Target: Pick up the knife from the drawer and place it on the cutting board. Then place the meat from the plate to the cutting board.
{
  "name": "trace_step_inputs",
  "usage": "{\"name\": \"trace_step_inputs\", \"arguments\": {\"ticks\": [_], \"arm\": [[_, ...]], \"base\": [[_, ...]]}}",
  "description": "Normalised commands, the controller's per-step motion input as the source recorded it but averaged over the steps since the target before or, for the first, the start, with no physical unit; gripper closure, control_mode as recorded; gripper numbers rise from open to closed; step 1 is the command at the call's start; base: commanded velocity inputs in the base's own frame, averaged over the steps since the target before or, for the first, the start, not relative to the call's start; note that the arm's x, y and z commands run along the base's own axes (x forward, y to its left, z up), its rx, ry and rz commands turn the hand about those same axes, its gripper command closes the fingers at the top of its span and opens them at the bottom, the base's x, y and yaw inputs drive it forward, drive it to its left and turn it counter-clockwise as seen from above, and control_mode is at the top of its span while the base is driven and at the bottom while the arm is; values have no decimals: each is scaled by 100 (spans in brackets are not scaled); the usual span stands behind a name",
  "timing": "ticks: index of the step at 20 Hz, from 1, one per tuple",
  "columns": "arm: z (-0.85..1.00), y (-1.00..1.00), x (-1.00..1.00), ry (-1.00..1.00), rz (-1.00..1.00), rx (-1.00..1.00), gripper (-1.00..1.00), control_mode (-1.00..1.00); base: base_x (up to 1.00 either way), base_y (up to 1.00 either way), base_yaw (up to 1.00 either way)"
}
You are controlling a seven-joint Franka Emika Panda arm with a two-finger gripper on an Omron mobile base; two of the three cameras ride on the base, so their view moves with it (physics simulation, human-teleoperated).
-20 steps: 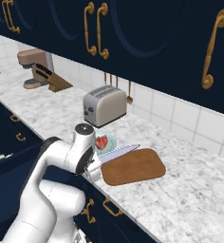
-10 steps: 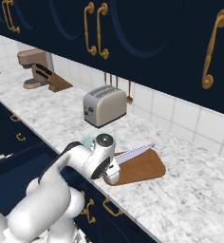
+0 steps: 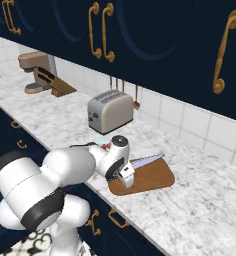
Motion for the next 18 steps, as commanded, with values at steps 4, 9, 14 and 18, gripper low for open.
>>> {"name": "trace_step_inputs", "arguments": {"ticks": [4,9,14,18], "arm": [[-25,-18,23,4,0,0,100,-100],[-61,6,-37,1,0,0,-100,-100],[-3,4,-1,0,0,0,-100,-100],[44,0,-23,-2,0,0,-100,-100]], "base": [[0,0,0],[0,0,0],[0,0,0],[0,0,0]]}}
